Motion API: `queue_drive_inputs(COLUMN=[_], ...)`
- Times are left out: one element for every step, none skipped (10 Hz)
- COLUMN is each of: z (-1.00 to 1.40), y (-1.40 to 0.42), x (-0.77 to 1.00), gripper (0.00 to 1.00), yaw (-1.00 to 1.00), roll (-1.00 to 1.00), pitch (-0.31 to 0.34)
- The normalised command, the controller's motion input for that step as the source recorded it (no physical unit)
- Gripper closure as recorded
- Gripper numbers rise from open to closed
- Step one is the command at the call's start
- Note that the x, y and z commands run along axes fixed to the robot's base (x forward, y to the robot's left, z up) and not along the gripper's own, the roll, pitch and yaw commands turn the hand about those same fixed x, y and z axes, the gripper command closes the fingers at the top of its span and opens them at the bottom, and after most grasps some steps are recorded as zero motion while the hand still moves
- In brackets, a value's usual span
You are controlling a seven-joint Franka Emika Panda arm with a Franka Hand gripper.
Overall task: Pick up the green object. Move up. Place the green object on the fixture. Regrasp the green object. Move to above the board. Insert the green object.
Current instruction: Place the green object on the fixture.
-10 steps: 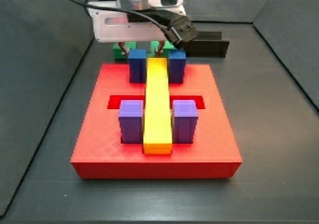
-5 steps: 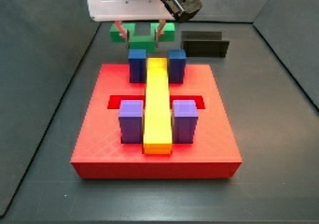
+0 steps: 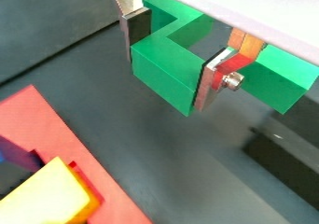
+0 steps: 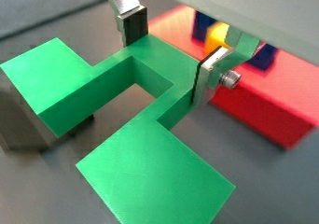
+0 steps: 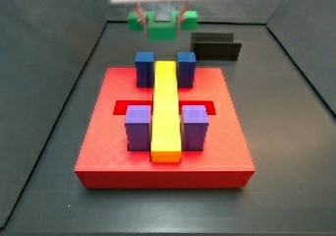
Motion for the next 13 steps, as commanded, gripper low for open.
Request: queue_drive_inputs(z=[0.48,0.39,0.31,0.25,0.14,0.11,0.08,0.06,0.00,0.00,-0.03,-0.10,-0.05], y=[0.06,0.08,0.10,0.11,0.18,0.21,0.25,0.30,0.38,0.36,0.33,0.17,0.13], x=[0.85,0.85,0.87,0.89,0.86,0.87,0.85,0.83,0.84,0.83,0.78,0.76,0.76], gripper=[1.00,1.00,1.00,1.00,1.00,1.00,1.00,1.00,1.00,1.00,1.00,1.00,1.00], yaw=[-0.34,-0.37,-0.36,-0.34,-0.32,-0.29,-0.24,-0.20,-0.07,0.00,0.00,0.00,0.00], roll=[-0.62,-0.63,-0.60,-0.58,-0.62,-0.63,-0.63,-0.63,-0.58,-0.58,-0.68,-0.97,-1.00], pitch=[0.143,0.074,0.057,0.040,0.000,0.000,0.000,0.000,0.026,0.171,0.211,0.000,0.000])
